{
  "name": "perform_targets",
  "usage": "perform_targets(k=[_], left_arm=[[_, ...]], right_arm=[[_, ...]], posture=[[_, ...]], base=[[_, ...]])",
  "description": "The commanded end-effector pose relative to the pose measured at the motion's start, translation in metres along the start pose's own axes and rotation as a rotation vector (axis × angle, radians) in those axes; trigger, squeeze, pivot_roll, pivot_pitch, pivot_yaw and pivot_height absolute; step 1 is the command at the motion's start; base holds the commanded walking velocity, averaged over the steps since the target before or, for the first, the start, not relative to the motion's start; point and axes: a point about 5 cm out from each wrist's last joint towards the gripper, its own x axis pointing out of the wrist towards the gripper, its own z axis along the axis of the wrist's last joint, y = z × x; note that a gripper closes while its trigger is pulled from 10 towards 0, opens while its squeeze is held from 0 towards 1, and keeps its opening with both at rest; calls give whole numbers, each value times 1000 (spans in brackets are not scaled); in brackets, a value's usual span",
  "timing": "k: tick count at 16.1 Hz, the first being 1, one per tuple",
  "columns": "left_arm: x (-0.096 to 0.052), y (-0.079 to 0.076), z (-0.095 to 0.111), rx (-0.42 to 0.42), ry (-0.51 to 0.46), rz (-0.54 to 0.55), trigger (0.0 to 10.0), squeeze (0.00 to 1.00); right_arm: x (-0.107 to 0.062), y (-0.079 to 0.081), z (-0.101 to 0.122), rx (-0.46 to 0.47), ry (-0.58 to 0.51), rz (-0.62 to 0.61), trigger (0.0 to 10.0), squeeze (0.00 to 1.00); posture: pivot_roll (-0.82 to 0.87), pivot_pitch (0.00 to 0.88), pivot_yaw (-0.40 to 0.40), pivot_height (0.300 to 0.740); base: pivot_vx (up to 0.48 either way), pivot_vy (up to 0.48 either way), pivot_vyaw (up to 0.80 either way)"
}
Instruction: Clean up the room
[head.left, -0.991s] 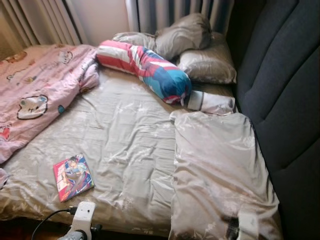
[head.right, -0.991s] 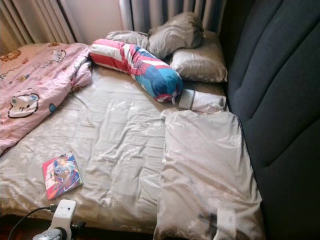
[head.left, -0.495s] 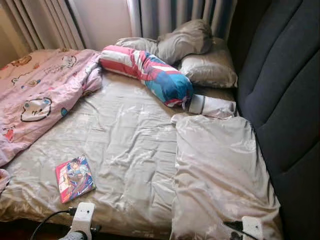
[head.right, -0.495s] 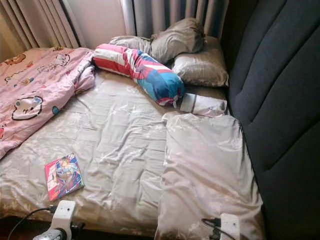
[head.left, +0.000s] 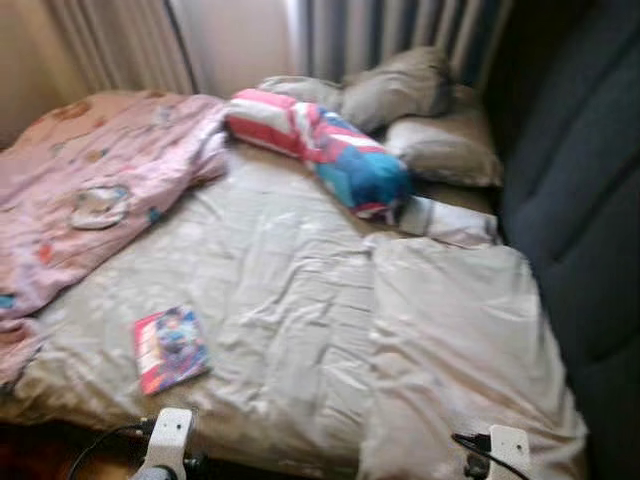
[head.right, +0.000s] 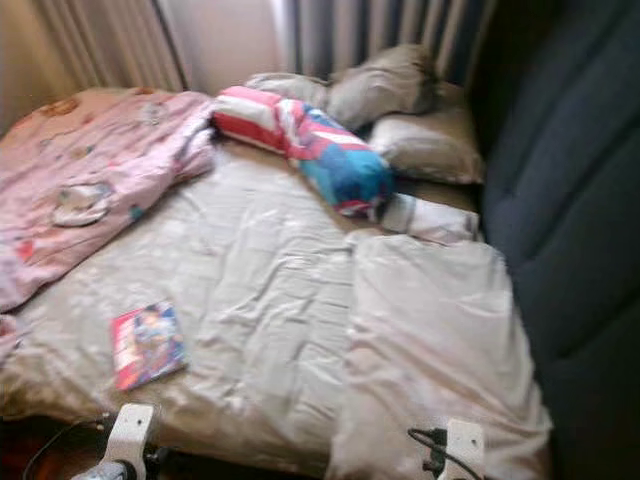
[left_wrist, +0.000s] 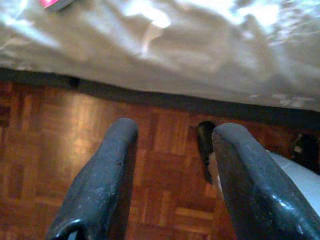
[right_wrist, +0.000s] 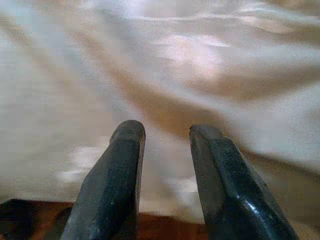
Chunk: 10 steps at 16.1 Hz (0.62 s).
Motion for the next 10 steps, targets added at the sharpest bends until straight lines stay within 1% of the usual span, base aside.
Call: perform_targets(k=[1,3,6,10], left_arm=[[-2,3,-8,-27,33,13,10000,0],[-2,4,-8,-26,31,14,10000,0],[-2,5,-7,-25,30,17,10000,0],[-2,6,-7,-22,31,18,10000,0]], right_arm=[[-1,-1,-4,17,9,-9,10000,0],[-1,0,-4,21,10,-10,10000,0],[0,-3,0,94,-5,-44,10000,0],[-1,-7,-1,129,-3,-66,10000,0]], posture=[[-73,86,-12,740],[-68,87,-9,740],[-67,93,-4,740],[-66,101,-1,740]], base=[[0,334,0],[0,339,0],[0,339,0],[0,340,0]])
